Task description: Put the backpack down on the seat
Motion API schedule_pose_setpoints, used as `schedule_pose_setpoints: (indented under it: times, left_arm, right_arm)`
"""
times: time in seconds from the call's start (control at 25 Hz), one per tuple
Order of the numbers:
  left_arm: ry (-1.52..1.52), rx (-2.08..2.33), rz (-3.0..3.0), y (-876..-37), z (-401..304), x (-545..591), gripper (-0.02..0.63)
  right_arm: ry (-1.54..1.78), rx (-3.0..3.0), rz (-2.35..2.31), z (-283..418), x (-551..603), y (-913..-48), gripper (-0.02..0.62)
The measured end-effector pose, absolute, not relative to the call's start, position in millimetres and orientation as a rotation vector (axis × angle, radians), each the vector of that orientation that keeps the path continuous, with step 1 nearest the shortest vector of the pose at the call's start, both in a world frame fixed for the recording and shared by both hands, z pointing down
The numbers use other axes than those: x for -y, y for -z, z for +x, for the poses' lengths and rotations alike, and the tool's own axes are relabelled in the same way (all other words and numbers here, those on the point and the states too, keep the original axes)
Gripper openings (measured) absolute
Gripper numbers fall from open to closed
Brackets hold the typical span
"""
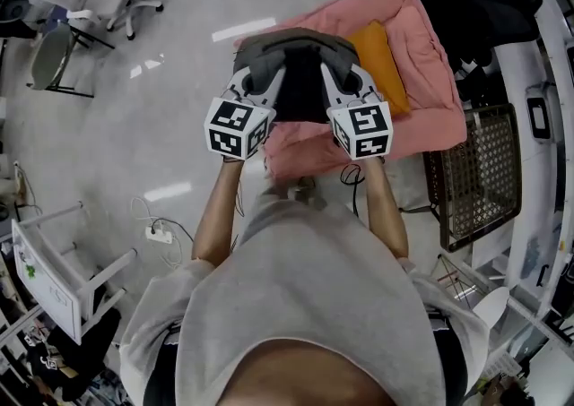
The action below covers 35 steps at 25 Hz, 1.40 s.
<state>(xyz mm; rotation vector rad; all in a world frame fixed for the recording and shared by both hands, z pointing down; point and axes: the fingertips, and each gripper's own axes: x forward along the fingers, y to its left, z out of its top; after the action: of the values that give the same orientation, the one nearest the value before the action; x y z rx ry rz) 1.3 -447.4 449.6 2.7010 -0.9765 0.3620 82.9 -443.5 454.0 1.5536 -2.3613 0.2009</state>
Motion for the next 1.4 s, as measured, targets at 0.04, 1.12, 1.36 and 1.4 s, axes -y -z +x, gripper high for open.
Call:
schedule_pose_setpoints:
  times: [0.04, 1.12, 1.36, 1.4]
  left_arm:
    - [-0.369, 0.967, 2.695, -454, 2, 451, 0.029]
    - [-0.520, 0.859, 2.544, -584, -13, 529, 0.029]
    - [-0.559, 0.841, 2.501, -613, -13, 537, 0.030]
    - [-0.567, 0.838, 2.495, -618, -13, 538, 0.029]
  right_arm:
    - [-0.209, 2.358, 1.554, 83, 447, -459, 0.028]
    - [-0.477, 2.265, 1.499, 72, 525, -591, 0.028]
    - [-0.519, 2.230, 1.469, 74, 534, -622, 0.029]
    - [-0.528, 2.225, 1.466, 75, 535, -627, 0.029]
